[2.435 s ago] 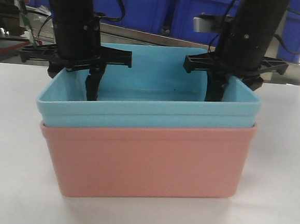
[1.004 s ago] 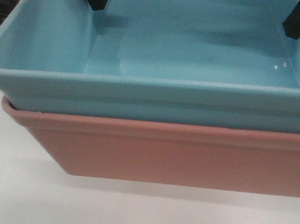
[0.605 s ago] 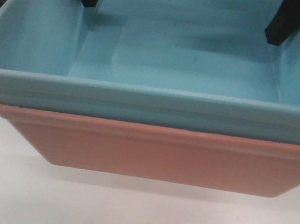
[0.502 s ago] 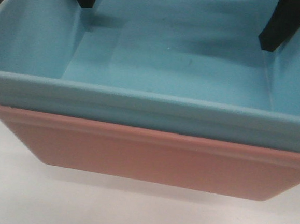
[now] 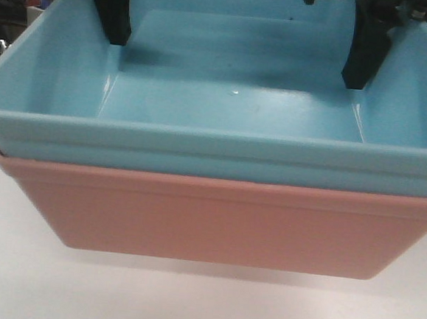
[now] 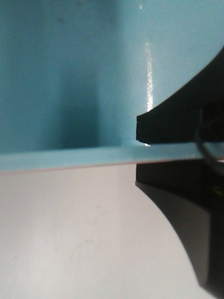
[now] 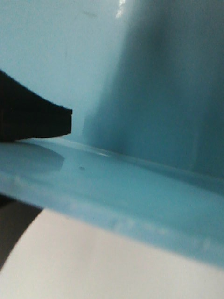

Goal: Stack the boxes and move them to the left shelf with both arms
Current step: 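Hold the stacked bins with both grippers while the base turns away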

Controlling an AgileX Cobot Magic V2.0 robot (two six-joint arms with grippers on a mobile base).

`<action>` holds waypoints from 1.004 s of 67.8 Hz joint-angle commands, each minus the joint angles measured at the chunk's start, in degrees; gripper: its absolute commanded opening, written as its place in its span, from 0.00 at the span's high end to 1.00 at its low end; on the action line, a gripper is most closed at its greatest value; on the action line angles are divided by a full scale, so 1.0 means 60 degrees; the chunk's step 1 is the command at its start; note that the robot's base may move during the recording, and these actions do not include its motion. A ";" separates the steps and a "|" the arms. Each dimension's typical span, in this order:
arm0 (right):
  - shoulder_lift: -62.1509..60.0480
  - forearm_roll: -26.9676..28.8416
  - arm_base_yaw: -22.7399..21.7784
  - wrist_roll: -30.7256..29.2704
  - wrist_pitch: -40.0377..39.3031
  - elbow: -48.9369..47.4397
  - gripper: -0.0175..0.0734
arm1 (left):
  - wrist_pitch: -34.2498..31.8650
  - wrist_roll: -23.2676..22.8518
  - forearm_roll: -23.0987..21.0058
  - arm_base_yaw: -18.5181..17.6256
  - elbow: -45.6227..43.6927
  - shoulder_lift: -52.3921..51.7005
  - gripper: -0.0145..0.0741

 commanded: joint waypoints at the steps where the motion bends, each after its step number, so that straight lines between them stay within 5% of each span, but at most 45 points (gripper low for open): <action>1: -0.0253 0.0650 0.0580 -0.0155 -0.2259 -0.0638 0.75 | -0.2199 -0.0039 -0.0357 -0.0582 -0.0801 -0.0282 0.84; 68: -0.0648 0.0395 0.1088 0.0226 -0.2314 -0.0638 0.75 | -0.1485 -0.0021 0.0352 -0.0803 -0.0845 -0.0193 0.84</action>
